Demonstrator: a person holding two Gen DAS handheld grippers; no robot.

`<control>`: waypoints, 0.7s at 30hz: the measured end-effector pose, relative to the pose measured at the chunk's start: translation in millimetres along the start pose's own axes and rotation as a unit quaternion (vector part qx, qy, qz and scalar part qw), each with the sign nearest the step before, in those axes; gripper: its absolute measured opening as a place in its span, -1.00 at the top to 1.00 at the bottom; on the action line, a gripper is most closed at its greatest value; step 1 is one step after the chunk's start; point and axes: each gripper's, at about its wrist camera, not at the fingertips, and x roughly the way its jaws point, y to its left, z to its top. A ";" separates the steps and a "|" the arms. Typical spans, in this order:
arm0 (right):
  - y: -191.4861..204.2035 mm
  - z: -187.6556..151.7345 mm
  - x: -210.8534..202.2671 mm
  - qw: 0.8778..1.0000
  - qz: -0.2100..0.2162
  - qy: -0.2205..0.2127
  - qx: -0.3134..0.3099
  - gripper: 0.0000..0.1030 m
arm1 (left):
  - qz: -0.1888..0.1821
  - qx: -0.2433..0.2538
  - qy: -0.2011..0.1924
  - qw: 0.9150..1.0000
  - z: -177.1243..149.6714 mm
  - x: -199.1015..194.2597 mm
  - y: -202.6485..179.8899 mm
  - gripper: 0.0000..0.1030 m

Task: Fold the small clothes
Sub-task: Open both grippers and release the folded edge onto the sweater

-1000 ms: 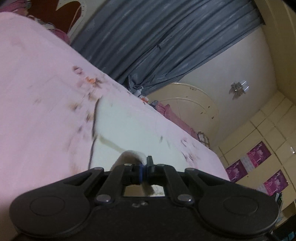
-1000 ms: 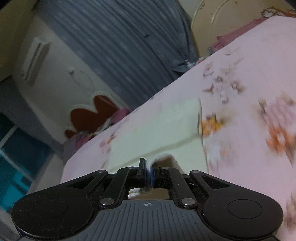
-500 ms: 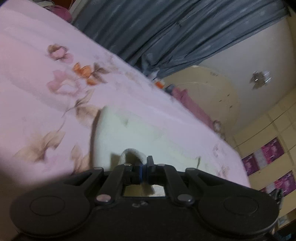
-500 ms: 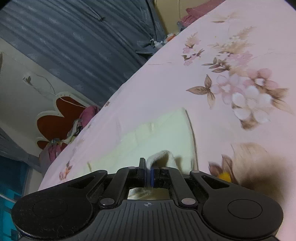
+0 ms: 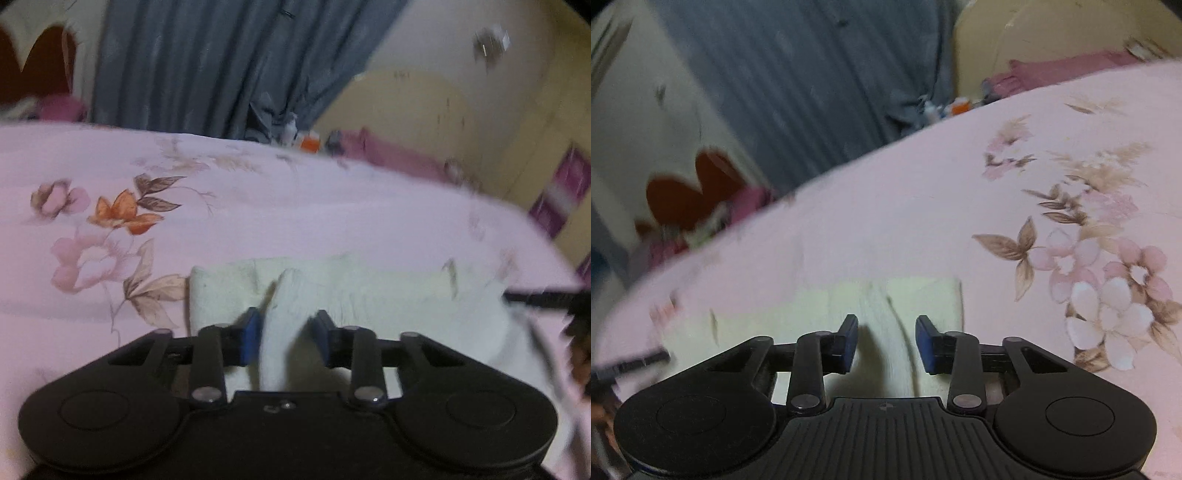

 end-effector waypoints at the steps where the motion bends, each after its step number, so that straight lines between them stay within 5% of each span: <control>1: 2.4 -2.8 1.5 1.000 -0.004 0.001 -0.013 0.32 | 0.005 0.008 0.002 1.000 0.5 1.6 -3.1 0.65; 2: 6.6 -4.9 3.9 1.000 -0.010 0.002 -0.028 0.63 | 0.003 0.007 0.000 1.000 1.3 1.4 -4.0 0.94; 3: 10.1 -5.8 4.3 0.999 -0.012 0.005 -0.043 0.96 | 0.004 0.004 -0.008 1.000 2.0 -1.1 -3.0 0.94; 9: 18.2 -5.3 -21.6 0.995 -0.025 -0.069 -0.065 0.97 | 0.001 -0.023 -0.081 0.996 0.7 -19.8 4.1 0.94; 14: 8.8 -0.8 9.4 0.998 -0.045 -0.015 -0.046 0.97 | 0.012 -0.048 -0.023 0.999 0.9 8.2 10.4 0.92; 16: 8.6 -3.7 15.1 0.997 -0.052 -0.003 -0.048 0.97 | 0.017 -0.056 -0.026 0.998 1.8 3.7 12.0 0.78; 17: 10.9 -1.4 11.9 0.997 -0.062 -0.001 -0.051 0.96 | 0.034 -0.053 -0.032 0.997 2.6 -2.7 9.5 0.46; 18: 18.8 -0.8 5.7 0.994 -0.087 -0.011 -0.062 0.84 | 0.056 -0.038 -0.052 0.996 2.2 -12.4 2.4 0.29; 20: 41.4 -7.6 -11.1 0.988 -0.099 -0.064 -0.102 -0.04 | 0.056 0.003 -0.087 0.995 0.5 -27.1 -22.1 0.20; 21: 52.1 -11.0 -12.6 0.989 -0.064 -0.066 -0.115 -0.03 | 0.034 0.020 -0.082 0.996 0.2 -26.2 -38.9 0.20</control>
